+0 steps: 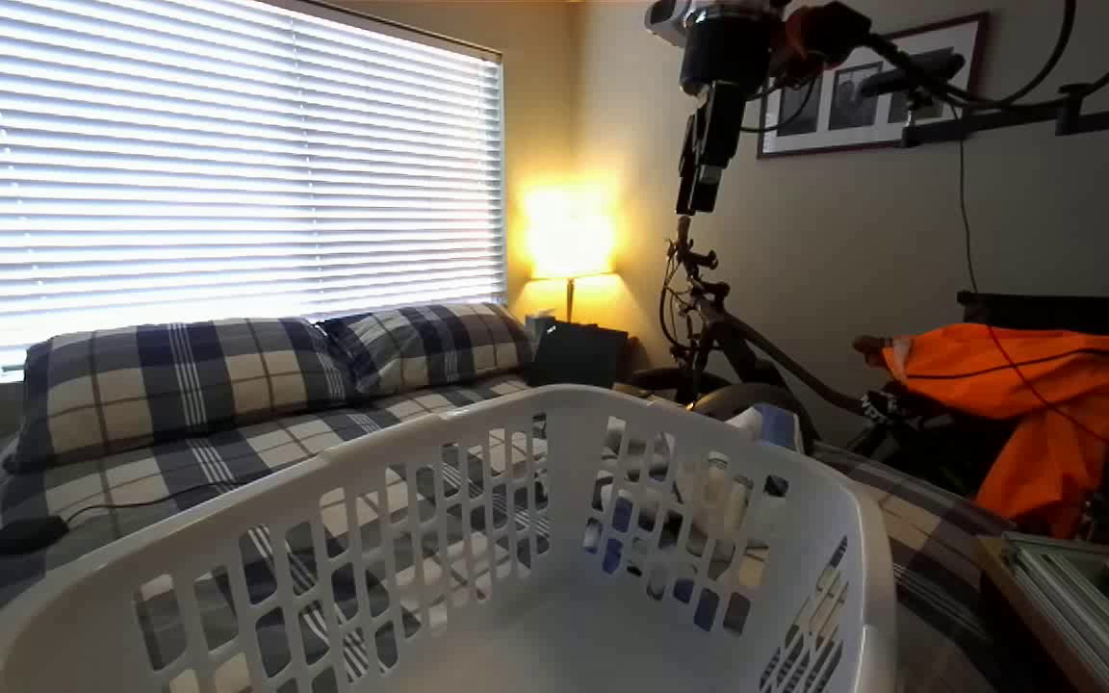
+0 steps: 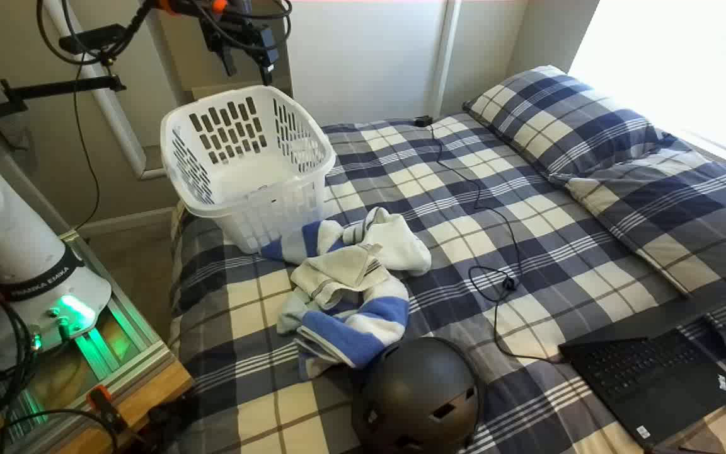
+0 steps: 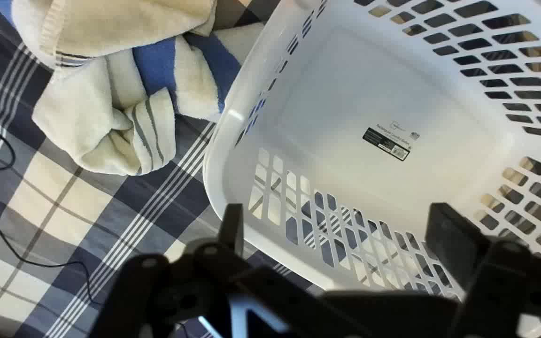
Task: Pick up the white basket and move it to be vertical with the left side of the bed
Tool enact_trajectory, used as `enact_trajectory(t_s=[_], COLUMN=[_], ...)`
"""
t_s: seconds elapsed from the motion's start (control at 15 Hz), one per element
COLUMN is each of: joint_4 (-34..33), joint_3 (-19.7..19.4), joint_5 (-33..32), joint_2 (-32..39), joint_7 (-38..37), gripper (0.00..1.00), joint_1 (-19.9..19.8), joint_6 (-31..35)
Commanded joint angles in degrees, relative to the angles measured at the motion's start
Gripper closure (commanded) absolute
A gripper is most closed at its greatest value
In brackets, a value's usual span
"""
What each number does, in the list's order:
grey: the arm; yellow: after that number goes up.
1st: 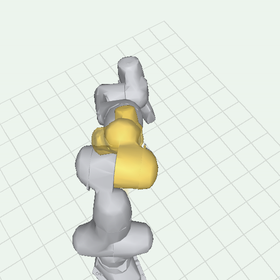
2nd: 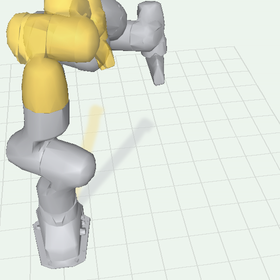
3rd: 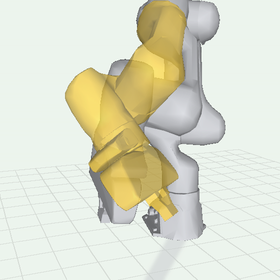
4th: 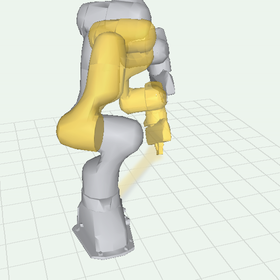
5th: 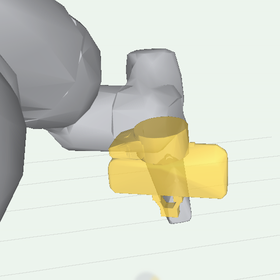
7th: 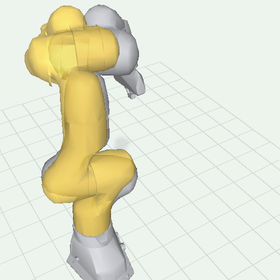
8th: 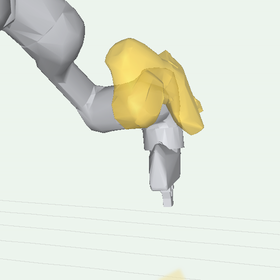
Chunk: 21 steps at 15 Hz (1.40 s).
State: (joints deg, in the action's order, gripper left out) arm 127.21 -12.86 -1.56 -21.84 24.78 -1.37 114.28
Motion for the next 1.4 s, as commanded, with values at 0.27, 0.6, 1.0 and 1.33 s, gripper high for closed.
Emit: enact_trajectory(t_s=[0.27,0.6,1.0,1.33], joint_4=[-0.1,-4.5,-9.4,-16.5], joint_3=[0.7,0.1,2.8,7.0], joint_5=[0.3,1.2,5.2,1.6], joint_2=[0.1,5.8,16.9,27.3], joint_7=[0.2,9.9,25.3,36.0], gripper=[0.0,0.0,0.0,0.0], joint_1=[-0.8,2.0,4.1,2.4], joint_6=[-0.1,-1.5,0.4,-1.7])
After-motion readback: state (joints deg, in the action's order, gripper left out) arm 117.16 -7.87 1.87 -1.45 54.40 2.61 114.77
